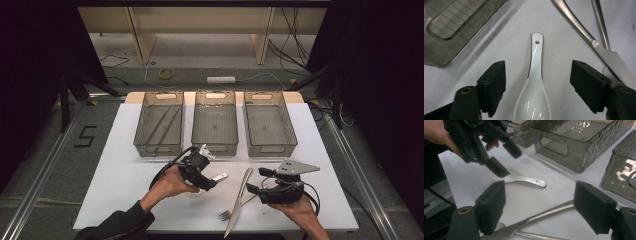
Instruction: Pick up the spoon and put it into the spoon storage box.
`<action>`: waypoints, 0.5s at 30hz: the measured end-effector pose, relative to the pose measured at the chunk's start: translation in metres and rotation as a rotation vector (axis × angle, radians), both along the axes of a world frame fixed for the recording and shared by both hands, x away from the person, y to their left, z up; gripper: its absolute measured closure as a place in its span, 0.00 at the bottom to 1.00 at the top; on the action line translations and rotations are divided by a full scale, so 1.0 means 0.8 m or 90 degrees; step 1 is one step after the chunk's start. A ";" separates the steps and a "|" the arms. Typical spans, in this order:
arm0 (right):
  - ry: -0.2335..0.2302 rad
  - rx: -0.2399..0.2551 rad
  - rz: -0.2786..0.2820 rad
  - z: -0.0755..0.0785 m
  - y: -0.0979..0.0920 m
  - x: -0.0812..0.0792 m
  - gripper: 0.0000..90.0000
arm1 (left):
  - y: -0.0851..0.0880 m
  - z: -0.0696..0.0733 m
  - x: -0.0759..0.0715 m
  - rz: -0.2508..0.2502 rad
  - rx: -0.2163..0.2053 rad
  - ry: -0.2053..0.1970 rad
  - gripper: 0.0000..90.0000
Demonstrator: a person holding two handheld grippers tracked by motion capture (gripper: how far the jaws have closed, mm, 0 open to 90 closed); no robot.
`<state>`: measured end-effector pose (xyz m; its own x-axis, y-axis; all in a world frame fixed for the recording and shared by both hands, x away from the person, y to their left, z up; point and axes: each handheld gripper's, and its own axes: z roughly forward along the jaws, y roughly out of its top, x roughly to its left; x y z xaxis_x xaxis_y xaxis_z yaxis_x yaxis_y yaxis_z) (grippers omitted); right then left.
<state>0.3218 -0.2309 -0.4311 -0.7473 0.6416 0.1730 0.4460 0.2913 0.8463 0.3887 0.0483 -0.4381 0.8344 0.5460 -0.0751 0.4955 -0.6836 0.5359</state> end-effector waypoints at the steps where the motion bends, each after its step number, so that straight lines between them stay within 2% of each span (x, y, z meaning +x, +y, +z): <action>1: 0.002 -0.002 0.000 0.000 0.001 0.000 0.30 | -0.002 -0.002 0.001 -0.003 0.003 0.003 0.33; 8: 0.001 -0.012 0.001 -0.001 0.002 -0.003 0.30 | -0.011 -0.019 0.013 -0.017 0.034 0.027 0.46; 12: 0.000 -0.011 -0.002 0.000 0.002 -0.004 0.30 | -0.012 -0.024 0.017 -0.023 0.054 0.029 0.54; 15: 0.001 -0.014 0.001 -0.001 0.002 -0.004 0.30 | -0.014 -0.026 0.018 -0.027 0.054 0.037 0.58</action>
